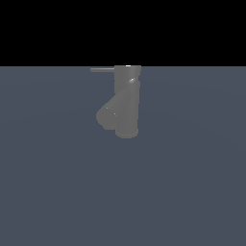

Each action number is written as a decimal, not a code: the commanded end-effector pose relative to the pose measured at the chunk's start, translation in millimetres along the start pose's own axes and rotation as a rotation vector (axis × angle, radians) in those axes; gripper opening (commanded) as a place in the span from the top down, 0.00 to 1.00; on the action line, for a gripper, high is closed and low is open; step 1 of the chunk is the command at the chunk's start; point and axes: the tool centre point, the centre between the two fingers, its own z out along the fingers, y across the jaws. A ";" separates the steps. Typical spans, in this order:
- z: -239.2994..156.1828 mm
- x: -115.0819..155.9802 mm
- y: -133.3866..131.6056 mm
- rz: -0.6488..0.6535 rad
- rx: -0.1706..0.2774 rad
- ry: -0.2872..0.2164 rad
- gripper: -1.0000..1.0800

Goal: Turn on the faucet by rotating a designated handle.

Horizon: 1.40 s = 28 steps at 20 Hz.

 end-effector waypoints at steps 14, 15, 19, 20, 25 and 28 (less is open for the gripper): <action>-1.2 61.0 -4.2 0.247 0.057 -0.017 1.00; -0.6 67.3 -4.6 0.272 0.061 -0.019 1.00; 2.9 92.3 -6.2 0.374 0.077 -0.030 1.00; 4.0 98.6 -6.6 0.400 0.080 -0.033 1.00; 11.9 130.2 -8.7 0.530 0.093 -0.047 1.00; 18.1 149.1 -10.1 0.609 0.098 -0.056 1.00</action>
